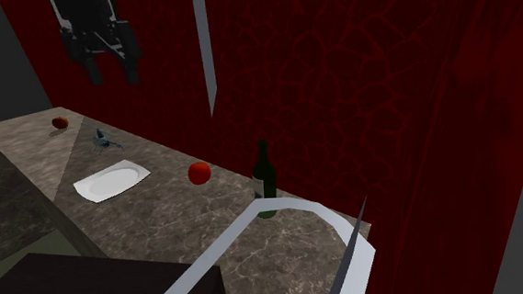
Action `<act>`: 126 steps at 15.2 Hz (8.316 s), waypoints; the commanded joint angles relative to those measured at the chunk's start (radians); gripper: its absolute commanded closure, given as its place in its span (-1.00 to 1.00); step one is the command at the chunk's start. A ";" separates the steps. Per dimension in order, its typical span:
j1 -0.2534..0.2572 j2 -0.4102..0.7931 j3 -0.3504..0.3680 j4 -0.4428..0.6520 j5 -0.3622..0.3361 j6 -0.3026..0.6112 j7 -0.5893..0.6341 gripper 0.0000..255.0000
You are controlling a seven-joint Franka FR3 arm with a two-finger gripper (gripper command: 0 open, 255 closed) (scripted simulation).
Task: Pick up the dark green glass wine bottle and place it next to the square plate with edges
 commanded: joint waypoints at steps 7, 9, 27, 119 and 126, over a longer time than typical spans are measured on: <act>-0.025 0.238 -0.099 0.024 -0.012 0.238 -0.067 -1.00; -0.029 0.304 -0.123 0.043 -0.005 0.291 -0.088 -1.00; -0.130 0.979 -0.217 0.447 0.270 0.567 -0.347 -1.00; -0.226 1.072 -0.236 1.215 0.279 -0.101 -0.325 1.00; -0.257 1.129 -0.233 1.401 0.298 -0.232 -0.321 1.00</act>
